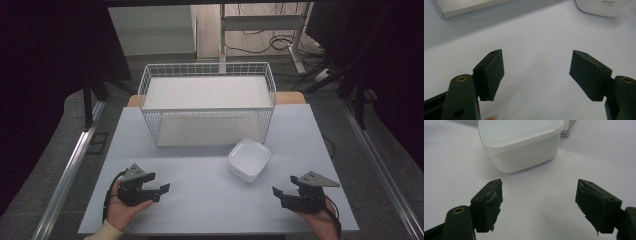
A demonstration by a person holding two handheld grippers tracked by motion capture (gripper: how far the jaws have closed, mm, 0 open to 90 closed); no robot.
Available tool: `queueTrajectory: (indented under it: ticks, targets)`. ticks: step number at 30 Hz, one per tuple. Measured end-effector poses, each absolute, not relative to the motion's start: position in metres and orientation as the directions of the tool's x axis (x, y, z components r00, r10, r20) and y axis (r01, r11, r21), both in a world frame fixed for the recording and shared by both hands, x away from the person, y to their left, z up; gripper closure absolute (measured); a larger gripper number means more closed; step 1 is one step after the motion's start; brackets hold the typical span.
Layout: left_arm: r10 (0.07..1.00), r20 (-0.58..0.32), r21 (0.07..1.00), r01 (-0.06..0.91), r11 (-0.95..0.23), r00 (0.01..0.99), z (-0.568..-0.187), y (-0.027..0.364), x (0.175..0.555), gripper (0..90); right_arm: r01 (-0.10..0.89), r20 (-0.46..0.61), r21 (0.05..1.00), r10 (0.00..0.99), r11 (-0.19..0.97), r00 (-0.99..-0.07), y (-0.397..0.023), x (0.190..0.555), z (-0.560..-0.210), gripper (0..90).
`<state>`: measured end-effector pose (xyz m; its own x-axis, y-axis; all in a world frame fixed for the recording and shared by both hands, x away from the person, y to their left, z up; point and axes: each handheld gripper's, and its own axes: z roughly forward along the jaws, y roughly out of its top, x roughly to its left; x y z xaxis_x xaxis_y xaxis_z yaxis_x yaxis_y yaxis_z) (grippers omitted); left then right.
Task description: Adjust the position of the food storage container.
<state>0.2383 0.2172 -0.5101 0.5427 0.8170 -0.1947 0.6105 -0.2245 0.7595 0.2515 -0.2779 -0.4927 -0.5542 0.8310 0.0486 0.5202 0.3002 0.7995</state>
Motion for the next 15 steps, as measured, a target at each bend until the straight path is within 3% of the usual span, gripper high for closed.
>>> queueTrajectory:
  ticks: [15]
  targets:
    - [0.81, -0.191, 0.758, 0.608, -0.238, 0.555, -0.511, 0.216, 0.239, 27.3, 0.536, 0.043, 0.791, 0.847, 0.295, -0.529, -0.274, 0.261, -0.482, 27.1]
